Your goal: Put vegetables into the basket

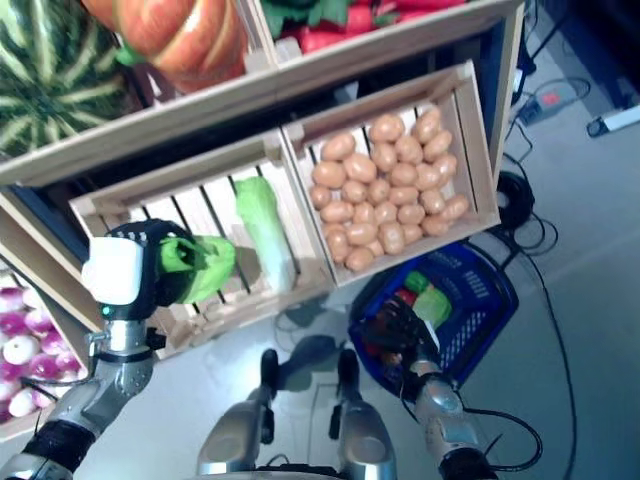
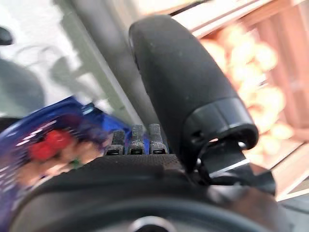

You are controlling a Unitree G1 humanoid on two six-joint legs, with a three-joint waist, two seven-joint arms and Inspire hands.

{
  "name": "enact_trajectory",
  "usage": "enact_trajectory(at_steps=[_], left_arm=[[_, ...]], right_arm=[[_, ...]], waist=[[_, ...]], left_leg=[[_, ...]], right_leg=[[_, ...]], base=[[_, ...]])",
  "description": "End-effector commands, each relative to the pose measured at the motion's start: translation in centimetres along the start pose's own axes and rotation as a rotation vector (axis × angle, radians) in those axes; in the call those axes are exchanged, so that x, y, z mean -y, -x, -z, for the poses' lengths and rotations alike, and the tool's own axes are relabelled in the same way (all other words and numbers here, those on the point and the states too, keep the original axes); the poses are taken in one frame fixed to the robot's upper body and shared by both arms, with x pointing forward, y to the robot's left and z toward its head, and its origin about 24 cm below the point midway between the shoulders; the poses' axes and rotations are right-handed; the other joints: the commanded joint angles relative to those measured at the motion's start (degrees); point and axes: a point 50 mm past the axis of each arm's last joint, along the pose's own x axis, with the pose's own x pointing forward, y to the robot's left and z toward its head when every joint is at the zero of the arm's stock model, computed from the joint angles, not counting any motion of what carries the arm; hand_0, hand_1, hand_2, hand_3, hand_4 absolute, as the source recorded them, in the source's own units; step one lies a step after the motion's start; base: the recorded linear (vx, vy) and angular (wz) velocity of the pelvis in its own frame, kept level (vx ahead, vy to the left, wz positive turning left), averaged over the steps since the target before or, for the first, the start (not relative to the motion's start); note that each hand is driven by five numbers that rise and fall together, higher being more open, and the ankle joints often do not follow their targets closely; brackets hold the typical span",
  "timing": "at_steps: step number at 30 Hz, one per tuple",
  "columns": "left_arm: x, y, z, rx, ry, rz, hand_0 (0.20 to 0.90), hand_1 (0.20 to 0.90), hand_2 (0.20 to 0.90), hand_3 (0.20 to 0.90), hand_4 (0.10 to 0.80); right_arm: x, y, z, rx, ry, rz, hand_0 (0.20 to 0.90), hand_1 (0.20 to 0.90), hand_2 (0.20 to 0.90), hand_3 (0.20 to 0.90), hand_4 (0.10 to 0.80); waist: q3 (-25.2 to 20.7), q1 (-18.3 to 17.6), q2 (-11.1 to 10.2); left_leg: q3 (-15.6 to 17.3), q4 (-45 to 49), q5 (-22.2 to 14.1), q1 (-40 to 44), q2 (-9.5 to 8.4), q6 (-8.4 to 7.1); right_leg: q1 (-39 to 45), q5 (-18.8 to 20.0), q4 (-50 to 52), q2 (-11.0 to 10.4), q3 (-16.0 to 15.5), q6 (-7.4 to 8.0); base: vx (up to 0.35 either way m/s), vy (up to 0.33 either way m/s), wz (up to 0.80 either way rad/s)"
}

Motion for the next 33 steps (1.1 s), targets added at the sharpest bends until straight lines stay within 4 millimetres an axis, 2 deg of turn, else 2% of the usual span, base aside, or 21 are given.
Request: enact_trajectory(at_steps=[1,4,6,9,11,14,17,23,33], left_arm=[[-2.0,-2.3,-1.4,0.013,0.284,-0.076,0.300,0.300,0.300,0.300,0.400],[-2.4,-2.7,-2.3,-0.064,0.555,-0.027,0.300,0.300,0.300,0.300,0.400],[-2.1,-2.9,-3.3,-0.127,0.816,0.045,0.300,0.300,0.300,0.300,0.400],[-1.1,-2.7,-3.7,-0.187,1.085,0.127,0.300,0.300,0.300,0.300,0.400],[0.1,-2.8,-4.8,-0.206,1.314,0.206,0.300,0.300,0.300,0.300,0.400],[0.8,-2.9,-5.6,-0.204,1.431,0.262,0.300,0.300,0.300,0.300,0.400],[2.2,-3.3,-7.7,-0.214,1.622,0.373,0.300,0.300,0.300,0.300,0.400],[3.6,-3.1,-9.4,-0.242,1.728,0.511,0.300,0.300,0.300,0.300,0.400],[3.8,-3.1,-10.3,-0.218,1.746,0.566,0.300,0.300,0.300,0.300,0.400]], right_arm=[[0.7,1.9,-0.6,0.092,0.053,-0.032,0.900,0.900,0.900,0.900,0.800],[0.1,2.2,-1.8,0.153,0.043,-0.090,0.900,0.900,0.900,0.900,0.800],[-0.8,2.5,-3.3,0.216,-0.013,-0.180,0.900,0.900,0.900,0.900,0.800],[-2.1,2.6,-4.8,0.290,-0.071,-0.308,0.900,0.900,0.900,0.900,0.800],[-3.5,2.8,-6.1,0.349,-0.104,-0.433,0.900,0.900,0.900,0.900,0.800],[-4.4,2.8,-6.8,0.365,-0.110,-0.510,0.900,0.900,0.900,0.900,0.800],[-6.3,2.8,-8.2,0.379,-0.123,-0.631,0.900,0.900,0.900,0.900,0.800],[-8.3,2.9,-9.3,0.379,-0.131,-0.765,0.900,0.900,0.900,0.900,0.800],[-9.9,3.3,-8.5,0.258,-0.102,-0.881,0.900,0.900,0.900,0.900,0.800]], waist=[[-10.4,0.3,-4.1],[-11.5,0.5,-4.3],[-12.3,0.5,-4.5],[-12.7,0.6,-4.7],[-13.1,0.6,-5.0],[-13.5,0.7,-5.2],[-14.5,0.8,-5.5],[-15.7,0.9,-5.6],[-17.1,0.9,-5.6]], left_leg=[[-1.8,0.7,-3.1,-1.3,-1.55,-1.57],[-1.7,0.8,-4.0,0.1,-1.50,-1.29],[-1.5,0.8,-4.5,0.9,-1.43,-0.93],[-1.4,0.8,-4.9,1.6,-1.35,-0.54],[-1.1,1.0,-5.5,2.3,-1.27,-0.27],[-0.9,1.1,-5.8,2.9,-1.26,-0.01],[-0.5,1.0,-6.3,3.8,-1.27,0.34],[-0.3,0.8,-6.7,4.7,-1.25,0.59],[0.1,0.3,-6.8,5.2,-1.13,0.69]], right_leg=[[1.3,-2.5,2.8,-3.6,-1.0,2.09],[2.5,-2.6,2.4,-3.7,-0.9,2.15],[3.1,-2.8,2.4,-3.7,-0.7,2.25],[3.4,-3.1,2.6,-3.7,-0.4,2.26],[4.0,-3.5,2.8,-3.8,-0.1,2.35],[4.5,-3.5,2.8,-3.9,0.1,2.41],[5.3,-3.5,2.5,-4.0,0.4,2.60],[6.0,-3.5,2.1,-4.0,1.0,2.81],[6.4,-3.4,1.5,-4.2,1.4,3.03]], base=[[0.138,-0.022,0.05],[0.130,-0.022,0.12],[0.097,-0.016,0.01],[0.053,-0.020,-0.04],[0.060,-0.022,-0.04],[0.054,-0.012,-0.08],[0.070,-0.010,-0.05],[0.048,-0.006,-0.01],[0.008,0.001,0.00]])
